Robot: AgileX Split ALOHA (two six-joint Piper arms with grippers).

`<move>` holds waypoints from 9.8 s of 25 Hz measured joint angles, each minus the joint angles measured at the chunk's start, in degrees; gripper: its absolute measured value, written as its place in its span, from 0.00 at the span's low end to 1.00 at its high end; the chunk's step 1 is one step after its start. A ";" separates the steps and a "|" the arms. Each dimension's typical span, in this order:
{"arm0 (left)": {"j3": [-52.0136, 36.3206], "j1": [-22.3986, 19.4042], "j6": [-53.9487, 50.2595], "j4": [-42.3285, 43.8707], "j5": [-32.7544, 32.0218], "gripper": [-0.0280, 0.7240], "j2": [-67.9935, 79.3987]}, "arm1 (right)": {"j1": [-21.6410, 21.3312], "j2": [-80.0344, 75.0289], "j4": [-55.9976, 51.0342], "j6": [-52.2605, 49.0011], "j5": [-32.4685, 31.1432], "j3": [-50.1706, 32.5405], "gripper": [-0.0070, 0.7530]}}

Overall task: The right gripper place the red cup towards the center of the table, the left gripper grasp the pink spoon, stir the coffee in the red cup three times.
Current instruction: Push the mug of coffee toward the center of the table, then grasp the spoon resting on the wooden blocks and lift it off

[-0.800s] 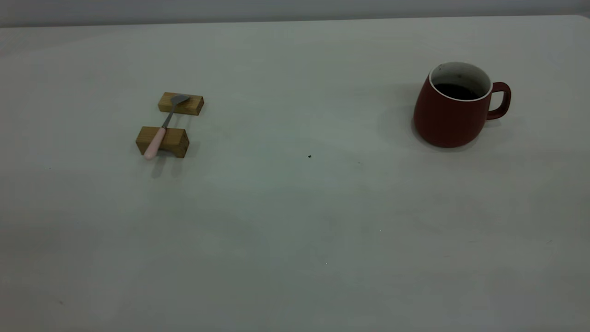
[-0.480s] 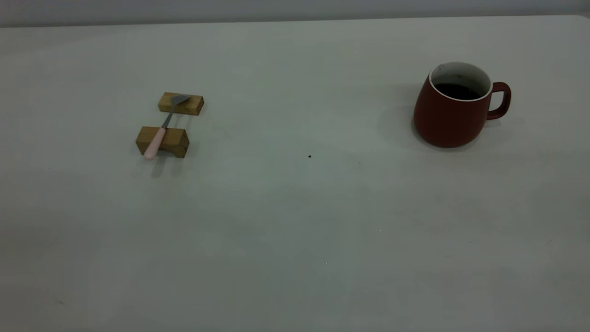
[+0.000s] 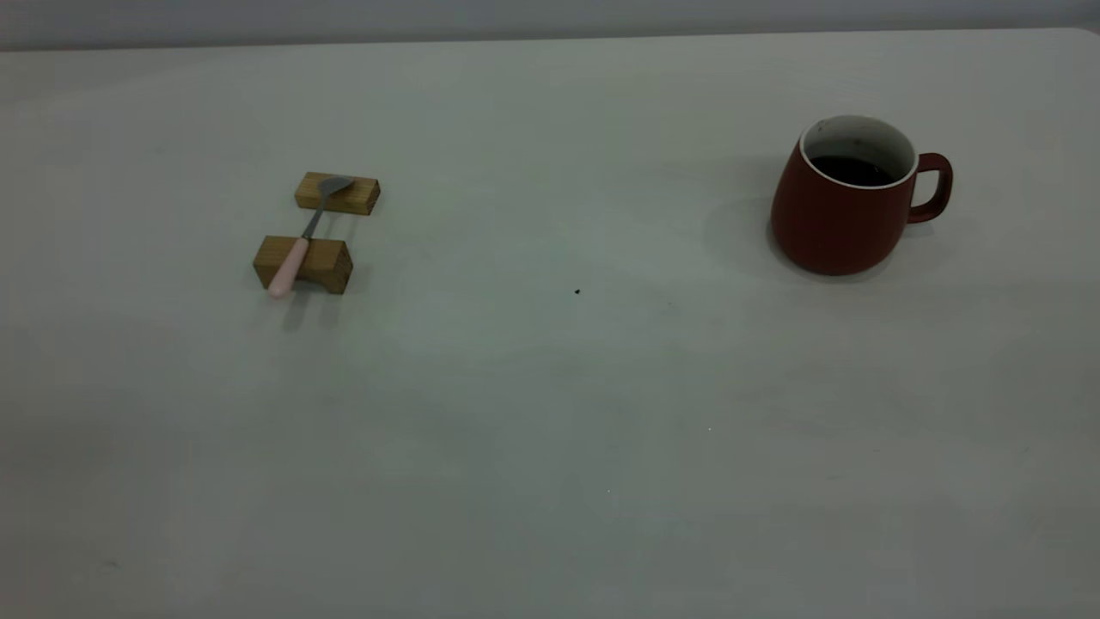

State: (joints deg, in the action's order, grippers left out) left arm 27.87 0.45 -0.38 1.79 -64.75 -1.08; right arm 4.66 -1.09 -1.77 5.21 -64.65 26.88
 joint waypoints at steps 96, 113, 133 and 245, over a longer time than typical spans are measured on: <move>0.00 0.00 0.00 0.00 0.00 0.61 0.00 | 17.14 -134.20 -21.24 67.71 37.30 59.97 0.78; 0.00 0.00 0.00 0.00 0.00 0.61 0.00 | 18.79 -131.58 -27.36 59.89 30.95 59.97 0.78; 0.00 0.00 0.00 0.00 0.00 0.61 0.00 | 17.87 -86.55 -6.94 2.88 -5.42 58.71 0.78; 38.35 9.25 -0.07 -12.52 34.27 0.92 122.12 | -3.04 0.02 -0.12 -2.18 -1.75 1.12 0.78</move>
State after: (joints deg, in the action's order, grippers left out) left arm 66.22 9.70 -0.45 -10.74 -30.48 121.04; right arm 1.61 -1.07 -1.89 3.03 -66.40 28.00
